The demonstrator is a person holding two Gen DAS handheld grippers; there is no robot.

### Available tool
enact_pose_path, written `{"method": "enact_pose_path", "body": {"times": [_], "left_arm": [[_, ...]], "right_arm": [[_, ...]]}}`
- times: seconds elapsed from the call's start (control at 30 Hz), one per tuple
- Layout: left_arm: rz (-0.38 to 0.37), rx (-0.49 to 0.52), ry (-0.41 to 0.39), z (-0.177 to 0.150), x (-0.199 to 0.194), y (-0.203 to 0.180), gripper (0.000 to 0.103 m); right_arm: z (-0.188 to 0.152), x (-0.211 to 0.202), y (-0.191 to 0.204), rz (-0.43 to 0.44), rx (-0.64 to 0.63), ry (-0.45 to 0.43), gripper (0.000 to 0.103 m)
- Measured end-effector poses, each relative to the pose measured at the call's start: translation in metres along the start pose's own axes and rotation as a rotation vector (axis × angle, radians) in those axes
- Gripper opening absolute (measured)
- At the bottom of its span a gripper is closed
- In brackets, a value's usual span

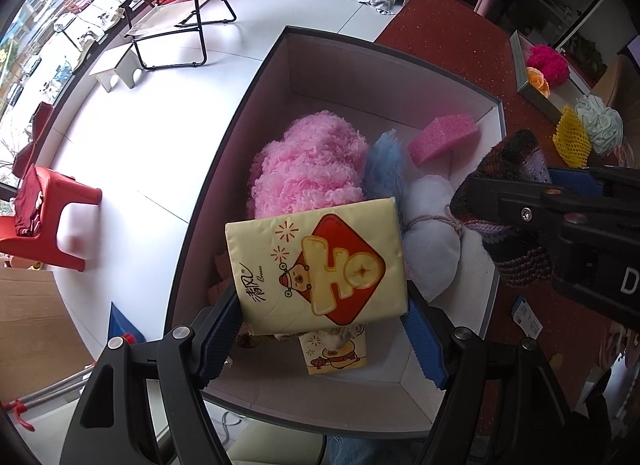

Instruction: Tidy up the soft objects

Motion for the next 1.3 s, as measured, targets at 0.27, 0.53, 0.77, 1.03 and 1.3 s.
{"method": "enact_pose_path", "body": {"times": [0.27,0.53,0.77,1.03,1.3], "left_arm": [[0.002,0.012,0.012,0.005,0.006,-0.004,0.077],[-0.002,0.017,0.01,0.007,0.005,-0.008,0.102],[0.012,-0.017,0.027,0.005,0.005,-0.001,0.102],[-0.072,-0.087,0.007,0.007,-0.039,0.001,0.102],[-0.168,-0.027,0.021,-0.016,-0.064,-0.014,0.102]], "right_arm": [[0.003,0.01,-0.003,-0.008,0.005,0.011,0.043],[0.008,0.015,-0.002,0.003,-0.01,0.017,0.087],[0.009,0.005,-0.005,-0.017,-0.019,-0.037,0.103],[0.006,-0.028,-0.012,-0.026,0.027,-0.131,0.103],[-0.013,-0.075,-0.009,0.002,0.054,-0.214,0.103]]}}
Point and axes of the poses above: each gripper's, at about its wrist camera, not at the fingertips, and x roughly the way its jaws point, y to its left, z to its top, the point moved 8 cm from there along x, roughly the way its jaws point, and after that the axes turned 3 degrees about z, right-handed, at the moved point
